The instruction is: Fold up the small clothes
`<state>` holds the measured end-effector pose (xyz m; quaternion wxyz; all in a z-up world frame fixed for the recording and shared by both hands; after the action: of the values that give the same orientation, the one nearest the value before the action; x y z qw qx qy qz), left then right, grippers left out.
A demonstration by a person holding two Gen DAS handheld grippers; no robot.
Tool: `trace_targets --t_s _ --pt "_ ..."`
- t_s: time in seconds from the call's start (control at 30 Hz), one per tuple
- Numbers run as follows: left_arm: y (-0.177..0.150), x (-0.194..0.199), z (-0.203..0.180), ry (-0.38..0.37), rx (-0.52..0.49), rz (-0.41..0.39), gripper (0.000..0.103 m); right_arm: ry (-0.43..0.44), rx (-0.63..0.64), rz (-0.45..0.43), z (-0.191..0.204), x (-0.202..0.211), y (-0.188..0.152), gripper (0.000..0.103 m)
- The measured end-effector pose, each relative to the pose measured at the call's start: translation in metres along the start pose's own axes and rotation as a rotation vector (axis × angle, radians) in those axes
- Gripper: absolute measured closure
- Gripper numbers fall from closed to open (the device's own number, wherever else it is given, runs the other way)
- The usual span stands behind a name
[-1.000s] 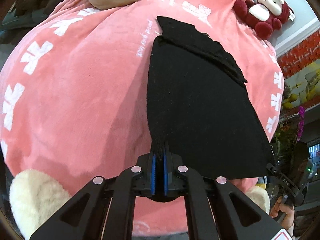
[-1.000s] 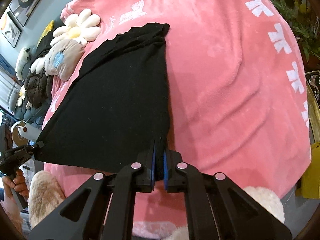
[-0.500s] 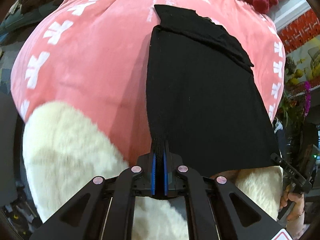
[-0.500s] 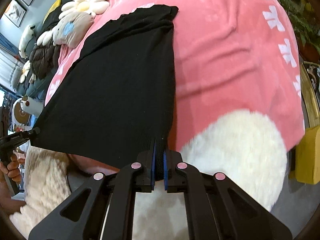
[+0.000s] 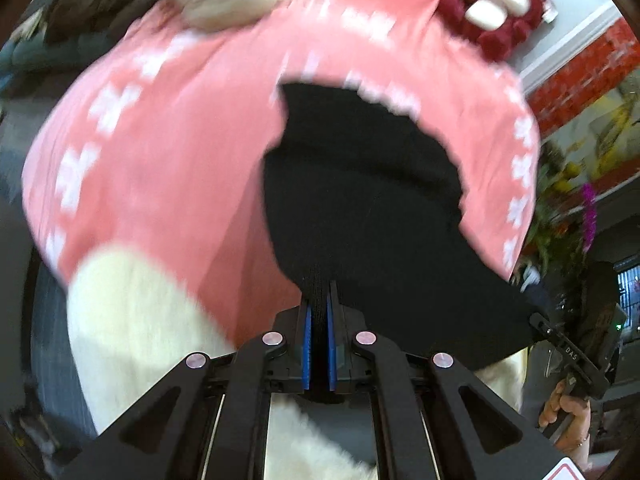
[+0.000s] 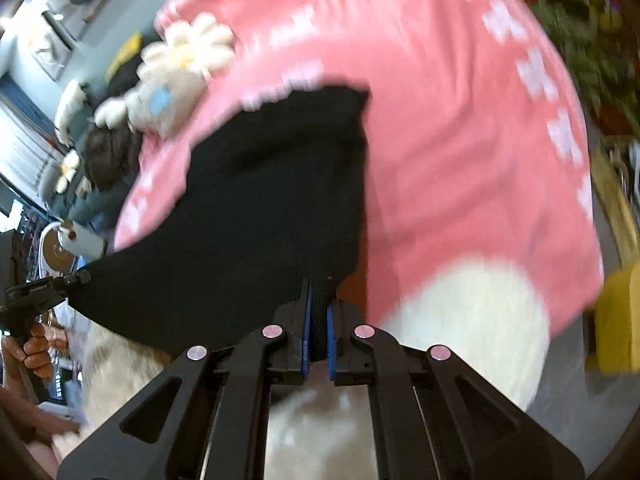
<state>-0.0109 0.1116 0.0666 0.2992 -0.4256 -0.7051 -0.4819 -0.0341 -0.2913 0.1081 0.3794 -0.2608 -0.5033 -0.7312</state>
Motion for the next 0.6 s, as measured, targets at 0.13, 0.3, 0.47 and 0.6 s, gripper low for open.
trace_targets --t_s 0.13,0.3,0.47,0.6 --pt "0.069 -0.003 -0.02 0.0 -0.066 -0.119 0.099 0.038 0.032 -0.101 0.01 -0.014 0.068 0.099" --pt "0.144 -0.037 -0.035 0.056 -0.126 -0.197 0.099 0.02 0.059 -0.16 0.008 -0.059 0.141 0.098" --pt "0.211 -0.106 -0.033 0.146 -0.107 -0.181 0.099 -0.025 0.001 -0.128 -0.011 -0.142 0.193 0.098" --pt "0.241 -0.168 -0.018 0.226 -0.068 -0.133 0.086 -0.083 -0.065 -0.095 -0.031 -0.2 0.209 0.087"
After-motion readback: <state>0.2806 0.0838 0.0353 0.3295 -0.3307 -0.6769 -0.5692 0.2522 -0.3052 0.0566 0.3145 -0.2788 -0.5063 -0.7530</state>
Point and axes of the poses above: each gripper's, at about its wrist camera, not at the fingertips, and x roughly against the way its jaws point, z to its left, y to its top, the point moved 5 cm from there along -x, roughly the way its jaws point, and after that the axes turned 2 degrees about y, right-handed, at the moved point
